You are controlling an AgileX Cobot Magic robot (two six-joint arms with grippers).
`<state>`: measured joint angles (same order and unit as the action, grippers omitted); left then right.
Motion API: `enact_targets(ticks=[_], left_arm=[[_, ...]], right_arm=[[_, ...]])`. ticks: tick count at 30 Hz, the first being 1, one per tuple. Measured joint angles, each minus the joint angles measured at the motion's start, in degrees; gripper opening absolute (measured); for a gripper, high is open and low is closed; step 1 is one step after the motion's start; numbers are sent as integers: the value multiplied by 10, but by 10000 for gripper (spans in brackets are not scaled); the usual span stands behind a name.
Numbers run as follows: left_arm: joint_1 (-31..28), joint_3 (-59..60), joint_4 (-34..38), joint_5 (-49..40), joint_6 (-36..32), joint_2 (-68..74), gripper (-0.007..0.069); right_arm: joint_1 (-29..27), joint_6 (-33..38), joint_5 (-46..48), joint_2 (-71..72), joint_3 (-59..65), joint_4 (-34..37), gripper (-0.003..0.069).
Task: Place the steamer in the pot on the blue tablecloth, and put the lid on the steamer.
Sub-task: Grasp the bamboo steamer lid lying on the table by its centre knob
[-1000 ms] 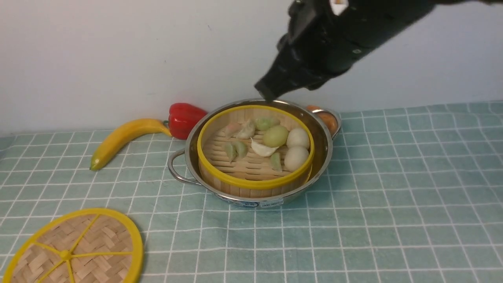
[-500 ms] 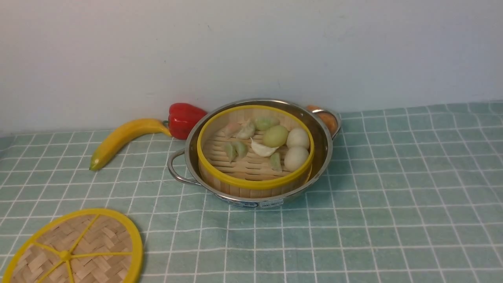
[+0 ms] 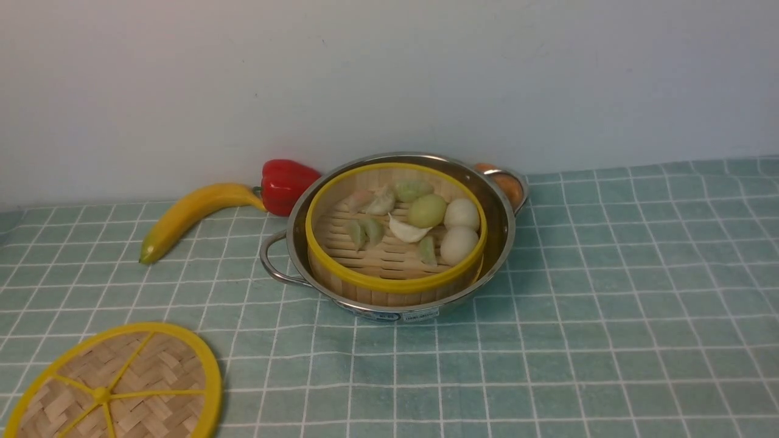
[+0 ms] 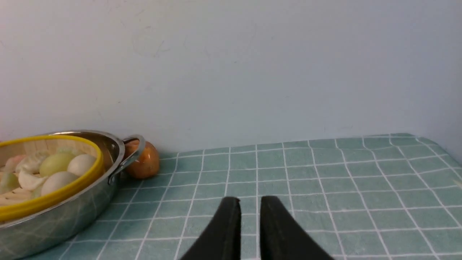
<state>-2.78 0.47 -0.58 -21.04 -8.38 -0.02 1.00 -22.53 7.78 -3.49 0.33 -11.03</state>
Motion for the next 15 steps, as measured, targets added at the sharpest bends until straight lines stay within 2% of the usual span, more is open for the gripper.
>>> enact_targets(ticks=[8,15], left_arm=[[0,0,0,0,0,0,495],[0,0,0,0,0,0,495]], right_arm=[[0,1,110,32,2,1,141],[0,1,119,32,2,4,179]])
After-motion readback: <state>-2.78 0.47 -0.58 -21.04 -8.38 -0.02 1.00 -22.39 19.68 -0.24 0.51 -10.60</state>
